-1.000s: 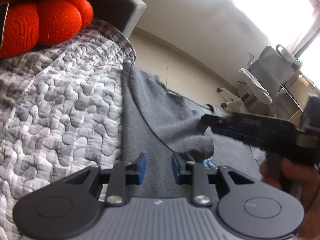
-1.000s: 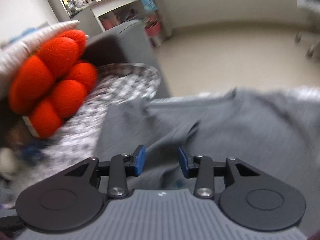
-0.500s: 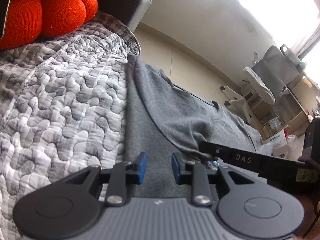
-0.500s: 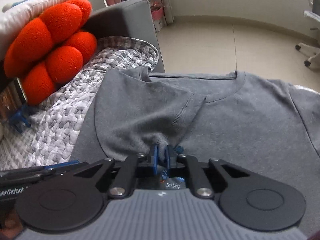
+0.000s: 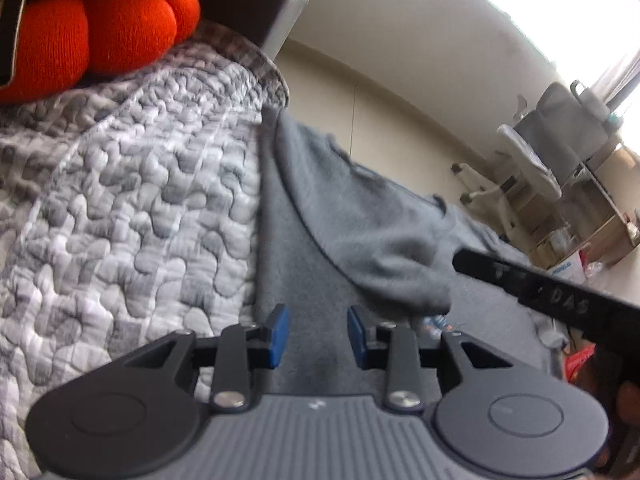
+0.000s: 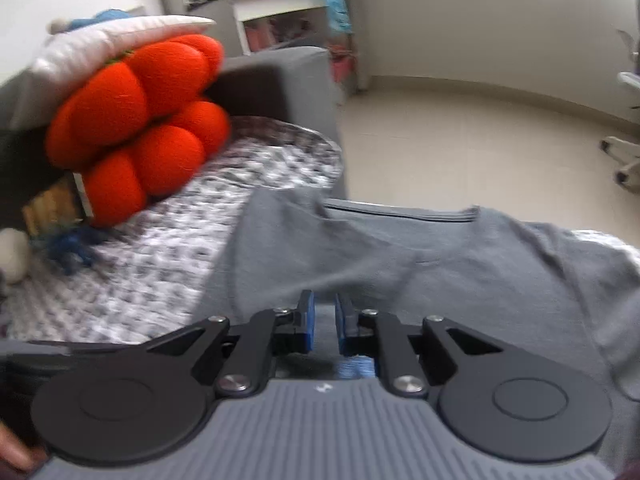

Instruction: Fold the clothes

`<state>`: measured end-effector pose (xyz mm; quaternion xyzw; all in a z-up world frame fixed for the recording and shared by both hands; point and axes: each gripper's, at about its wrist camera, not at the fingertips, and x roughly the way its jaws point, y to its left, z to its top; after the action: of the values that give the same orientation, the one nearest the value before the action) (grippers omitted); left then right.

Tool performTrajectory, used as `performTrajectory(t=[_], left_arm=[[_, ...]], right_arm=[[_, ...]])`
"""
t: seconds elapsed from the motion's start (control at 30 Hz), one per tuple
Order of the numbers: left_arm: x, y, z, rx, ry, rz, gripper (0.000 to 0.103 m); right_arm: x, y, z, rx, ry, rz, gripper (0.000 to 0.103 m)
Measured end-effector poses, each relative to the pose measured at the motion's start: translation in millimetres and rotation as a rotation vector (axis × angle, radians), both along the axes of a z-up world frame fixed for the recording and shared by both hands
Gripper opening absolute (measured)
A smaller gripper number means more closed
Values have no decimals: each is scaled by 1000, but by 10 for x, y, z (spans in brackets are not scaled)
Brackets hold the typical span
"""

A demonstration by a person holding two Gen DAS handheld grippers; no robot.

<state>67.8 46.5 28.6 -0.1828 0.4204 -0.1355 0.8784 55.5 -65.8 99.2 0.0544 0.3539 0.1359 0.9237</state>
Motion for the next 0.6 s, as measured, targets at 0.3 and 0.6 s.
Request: performTrajectory(t=[0.3,0.6], left_arm=[[4,31,56,9,8,4,33],[-4,17,36,18,19,11,33]], right_arm=[[96,53,-209,-79,62,9,18],[133,51,-362,-85,90,7,9]])
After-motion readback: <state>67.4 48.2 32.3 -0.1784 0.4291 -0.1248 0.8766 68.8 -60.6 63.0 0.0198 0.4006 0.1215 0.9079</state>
